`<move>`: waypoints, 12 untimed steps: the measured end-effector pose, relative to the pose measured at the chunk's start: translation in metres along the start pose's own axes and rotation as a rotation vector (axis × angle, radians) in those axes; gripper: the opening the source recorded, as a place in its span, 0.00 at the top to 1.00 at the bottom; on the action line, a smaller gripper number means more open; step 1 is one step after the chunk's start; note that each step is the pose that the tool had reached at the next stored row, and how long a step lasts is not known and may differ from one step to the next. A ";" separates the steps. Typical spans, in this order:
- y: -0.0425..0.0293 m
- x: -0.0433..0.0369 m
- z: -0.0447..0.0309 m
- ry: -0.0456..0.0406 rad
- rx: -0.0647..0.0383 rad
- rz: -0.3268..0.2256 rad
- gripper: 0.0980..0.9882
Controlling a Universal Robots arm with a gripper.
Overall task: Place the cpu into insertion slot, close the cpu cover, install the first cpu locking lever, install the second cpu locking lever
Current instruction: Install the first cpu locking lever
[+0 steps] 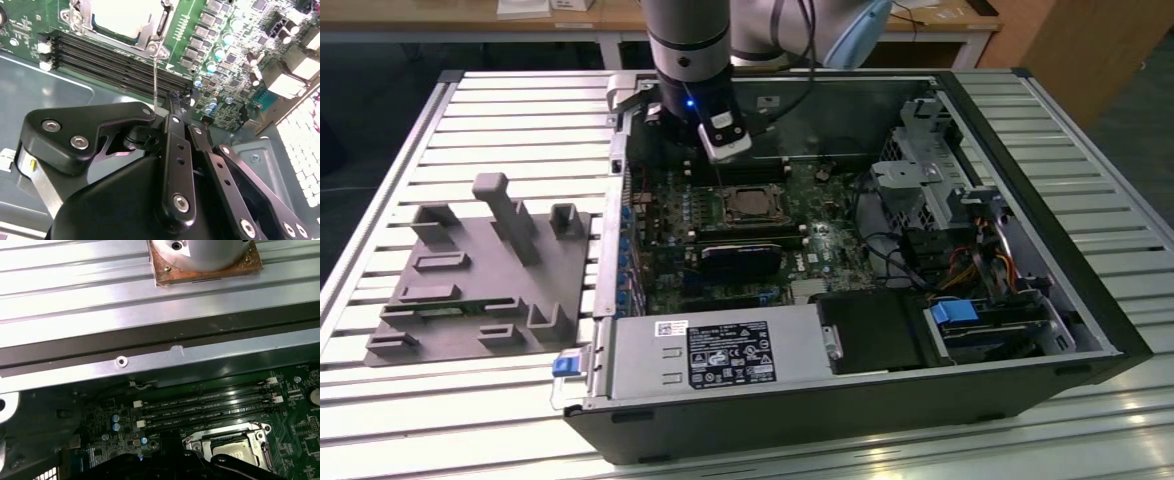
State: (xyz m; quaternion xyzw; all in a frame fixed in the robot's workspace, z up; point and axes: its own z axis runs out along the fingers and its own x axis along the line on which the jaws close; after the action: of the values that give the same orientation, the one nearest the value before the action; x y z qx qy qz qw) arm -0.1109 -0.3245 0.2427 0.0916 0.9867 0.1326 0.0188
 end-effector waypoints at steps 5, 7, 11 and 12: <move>0.0017 -0.0094 0.0006 0.0000 0.000 0.000 0.99; 0.0025 -0.0140 0.0009 -0.0001 0.000 0.000 0.99; 0.0042 -0.0236 0.0015 -0.0001 0.000 0.000 0.99; 0.0047 -0.0262 0.0016 0.0000 0.000 0.000 0.99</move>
State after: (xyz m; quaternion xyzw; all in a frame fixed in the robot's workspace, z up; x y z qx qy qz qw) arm -0.0842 -0.3245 0.2427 0.0917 0.9867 0.1326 0.0188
